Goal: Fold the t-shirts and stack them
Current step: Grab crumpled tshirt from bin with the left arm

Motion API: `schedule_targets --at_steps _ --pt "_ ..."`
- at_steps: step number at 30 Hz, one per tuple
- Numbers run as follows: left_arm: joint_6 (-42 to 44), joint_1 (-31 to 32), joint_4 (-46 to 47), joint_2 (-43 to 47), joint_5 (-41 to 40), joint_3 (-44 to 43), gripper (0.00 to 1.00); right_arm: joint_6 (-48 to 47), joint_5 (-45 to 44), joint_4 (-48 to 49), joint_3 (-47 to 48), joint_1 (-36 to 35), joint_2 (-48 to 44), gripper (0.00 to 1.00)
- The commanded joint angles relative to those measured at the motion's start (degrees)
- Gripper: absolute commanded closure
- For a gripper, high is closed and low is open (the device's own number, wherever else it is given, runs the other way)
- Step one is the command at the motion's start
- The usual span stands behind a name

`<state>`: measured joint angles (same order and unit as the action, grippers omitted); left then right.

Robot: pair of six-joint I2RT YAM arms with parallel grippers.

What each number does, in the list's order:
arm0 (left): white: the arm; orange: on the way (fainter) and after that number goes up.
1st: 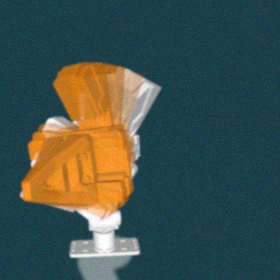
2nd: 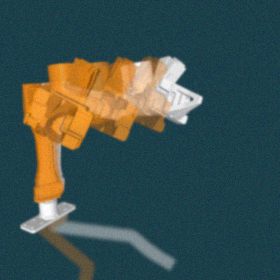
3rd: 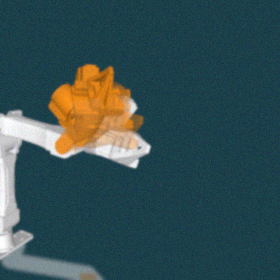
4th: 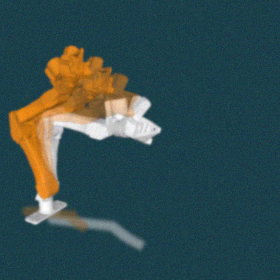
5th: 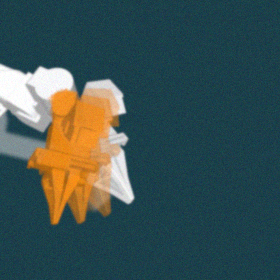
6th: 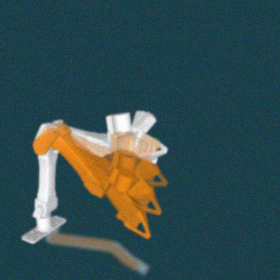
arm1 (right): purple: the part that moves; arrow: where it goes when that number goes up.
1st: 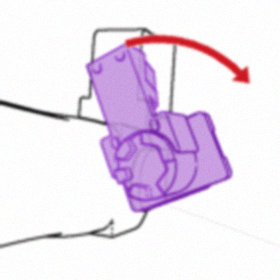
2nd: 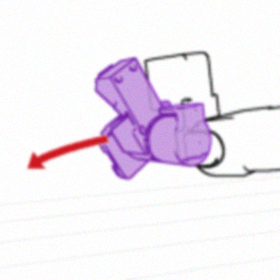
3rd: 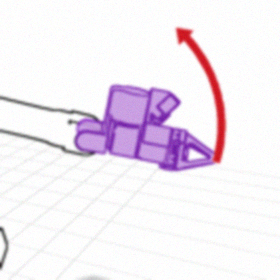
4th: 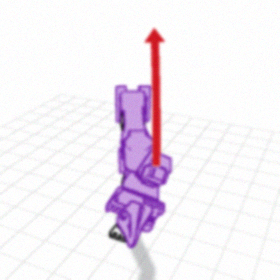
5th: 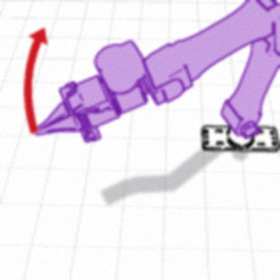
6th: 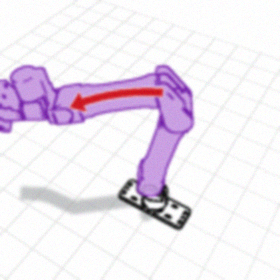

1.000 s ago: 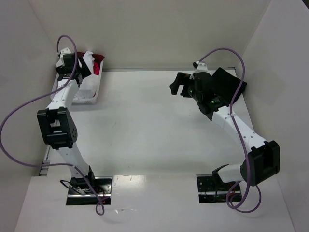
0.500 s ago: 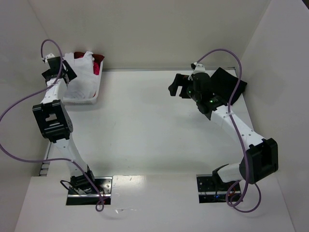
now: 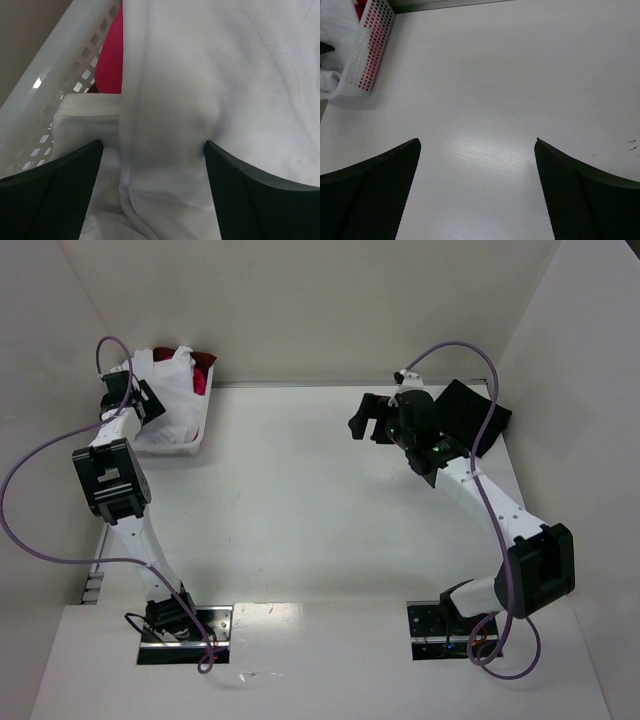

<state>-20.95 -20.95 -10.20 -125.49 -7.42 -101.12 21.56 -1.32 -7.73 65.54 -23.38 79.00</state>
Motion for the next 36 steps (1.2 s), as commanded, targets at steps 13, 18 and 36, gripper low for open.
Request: schedule_targets --at_steps 13,18,36 --pt "1.09 -1.64 4.66 -0.54 4.17 -2.06 0.81 -1.26 -0.35 1.57 0.20 -0.44 1.77 0.00" --pt "1.09 -1.64 4.66 -0.54 4.17 -1.54 1.00 -1.26 -0.96 1.57 -0.32 -0.44 0.63 0.00" --pt "5.22 21.89 -14.31 28.54 21.16 -17.43 1.00 1.72 -2.72 -0.10 7.14 0.17 -10.79 0.00"
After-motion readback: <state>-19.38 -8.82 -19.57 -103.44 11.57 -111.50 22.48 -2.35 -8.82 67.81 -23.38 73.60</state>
